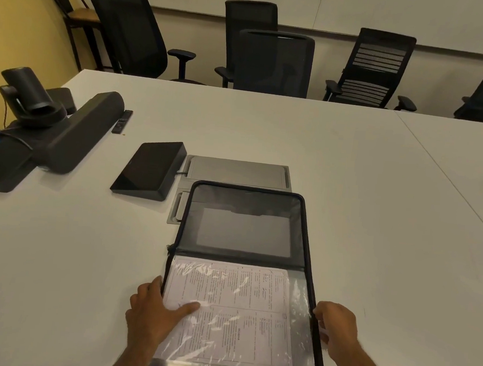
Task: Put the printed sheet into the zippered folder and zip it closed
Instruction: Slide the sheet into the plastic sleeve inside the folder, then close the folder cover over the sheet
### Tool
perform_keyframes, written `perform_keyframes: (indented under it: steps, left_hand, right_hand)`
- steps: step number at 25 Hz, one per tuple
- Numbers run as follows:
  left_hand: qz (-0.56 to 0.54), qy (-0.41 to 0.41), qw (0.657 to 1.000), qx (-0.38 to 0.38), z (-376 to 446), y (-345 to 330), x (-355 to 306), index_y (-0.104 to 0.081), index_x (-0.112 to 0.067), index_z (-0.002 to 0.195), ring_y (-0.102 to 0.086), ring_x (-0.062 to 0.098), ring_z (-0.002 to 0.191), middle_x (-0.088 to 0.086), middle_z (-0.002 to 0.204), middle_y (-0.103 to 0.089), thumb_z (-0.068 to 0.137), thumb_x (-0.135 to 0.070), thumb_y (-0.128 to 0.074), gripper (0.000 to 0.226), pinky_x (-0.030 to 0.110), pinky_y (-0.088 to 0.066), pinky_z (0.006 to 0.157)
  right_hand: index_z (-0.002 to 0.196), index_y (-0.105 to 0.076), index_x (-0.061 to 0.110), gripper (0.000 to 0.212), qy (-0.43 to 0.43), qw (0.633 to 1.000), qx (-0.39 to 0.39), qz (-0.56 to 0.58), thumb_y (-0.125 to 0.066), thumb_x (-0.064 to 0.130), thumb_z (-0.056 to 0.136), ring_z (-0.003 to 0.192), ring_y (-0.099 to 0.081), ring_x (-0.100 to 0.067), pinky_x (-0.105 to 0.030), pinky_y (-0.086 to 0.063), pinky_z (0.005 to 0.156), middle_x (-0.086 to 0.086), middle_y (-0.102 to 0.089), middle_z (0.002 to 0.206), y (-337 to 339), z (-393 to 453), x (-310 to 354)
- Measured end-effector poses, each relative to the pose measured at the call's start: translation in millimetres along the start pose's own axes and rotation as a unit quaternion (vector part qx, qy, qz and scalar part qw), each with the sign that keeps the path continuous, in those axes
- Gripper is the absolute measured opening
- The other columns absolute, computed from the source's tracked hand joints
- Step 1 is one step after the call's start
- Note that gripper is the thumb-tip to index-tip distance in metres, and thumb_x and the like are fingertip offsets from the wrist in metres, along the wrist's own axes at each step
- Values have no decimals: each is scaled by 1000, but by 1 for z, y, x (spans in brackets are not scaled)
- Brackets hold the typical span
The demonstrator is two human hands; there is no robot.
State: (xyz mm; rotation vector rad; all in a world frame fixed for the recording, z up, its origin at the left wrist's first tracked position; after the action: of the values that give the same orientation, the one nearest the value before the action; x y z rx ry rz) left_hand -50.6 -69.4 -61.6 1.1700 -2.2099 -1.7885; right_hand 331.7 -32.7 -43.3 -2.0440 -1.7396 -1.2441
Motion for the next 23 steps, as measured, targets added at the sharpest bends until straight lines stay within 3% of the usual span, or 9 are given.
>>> perform_keyframes:
  steps: [4, 7, 9, 12, 16, 19, 23]
  left_hand:
    - [-63, -5, 998, -20, 40, 15, -18, -50, -20, 135, -49, 31, 122, 9, 135, -53, 66, -79, -56, 91, 52, -45, 99]
    - [-98, -20, 995, -14, 79, 22, -43, -54, -17, 132, -51, 34, 120, 13, 131, -57, 74, -73, -58, 80, 54, -48, 97]
    - [-114, -20, 993, -2, 99, 24, -60, -50, -14, 136, -49, 34, 124, 15, 135, -54, 77, -70, -60, 82, 53, -46, 100]
    - [-145, -16, 989, 16, 128, 24, -81, -43, -12, 142, -47, 36, 130, 15, 144, -48, 78, -70, -59, 89, 52, -44, 104]
    - [-167, 4, 984, 54, 151, 16, -97, -35, -9, 148, -42, 36, 135, 15, 151, -41, 82, -69, -56, 92, 50, -39, 108]
    - [-182, 12, 981, 60, 155, 14, -100, -38, -6, 146, -44, 37, 133, 17, 148, -44, 84, -67, -54, 89, 49, -39, 107]
    - [-224, 24, 972, 68, 155, 17, -99, -49, -7, 136, -54, 36, 122, 16, 136, -55, 69, -85, -47, 103, 51, -46, 102]
  right_hand:
    - [79, -65, 11, 6, 82, 996, -35, -17, -63, 6, 79, 76, -60, -29, -49, -56, 80, -11, -65, 83, -1, 18, 29]
    - [96, -66, 11, 14, 107, 994, -16, -31, -65, 10, 82, 85, -62, -28, -49, -55, 84, -10, -66, 96, -11, 41, 59]
    - [104, -66, 8, 22, 107, 994, 0, -37, -66, 10, 82, 91, -62, -34, -47, -55, 83, -19, -64, 97, -20, 54, 80]
    - [89, -62, 10, 8, 103, 994, 23, -31, -67, 10, 84, 98, -60, -39, -45, -53, 83, -25, -61, 104, -34, 70, 109]
    - [103, -54, 11, 21, 75, 996, 51, -22, -67, 16, 86, 98, -56, -29, -43, -52, 87, -11, -56, 107, -52, 89, 124]
    - [90, -52, 14, 16, 42, 998, 53, -19, -66, 23, 87, 95, -54, -28, -39, -51, 80, -11, -54, 105, -62, 94, 122]
    - [114, -49, 13, 37, 17, 996, 83, 25, -66, 29, 85, 109, -51, -31, -41, -47, 88, -8, -50, 116, -63, 95, 118]
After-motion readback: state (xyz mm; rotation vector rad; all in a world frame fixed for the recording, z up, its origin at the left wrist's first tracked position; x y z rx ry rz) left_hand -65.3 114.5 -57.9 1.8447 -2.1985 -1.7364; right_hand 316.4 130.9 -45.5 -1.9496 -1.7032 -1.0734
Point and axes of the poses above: each hand's wrist, its own z-axis towards the middle knuckle, its own y-axis out of the back of the hand, x = y × z, the point moved 3 cm from there along z, towards the middle knuckle
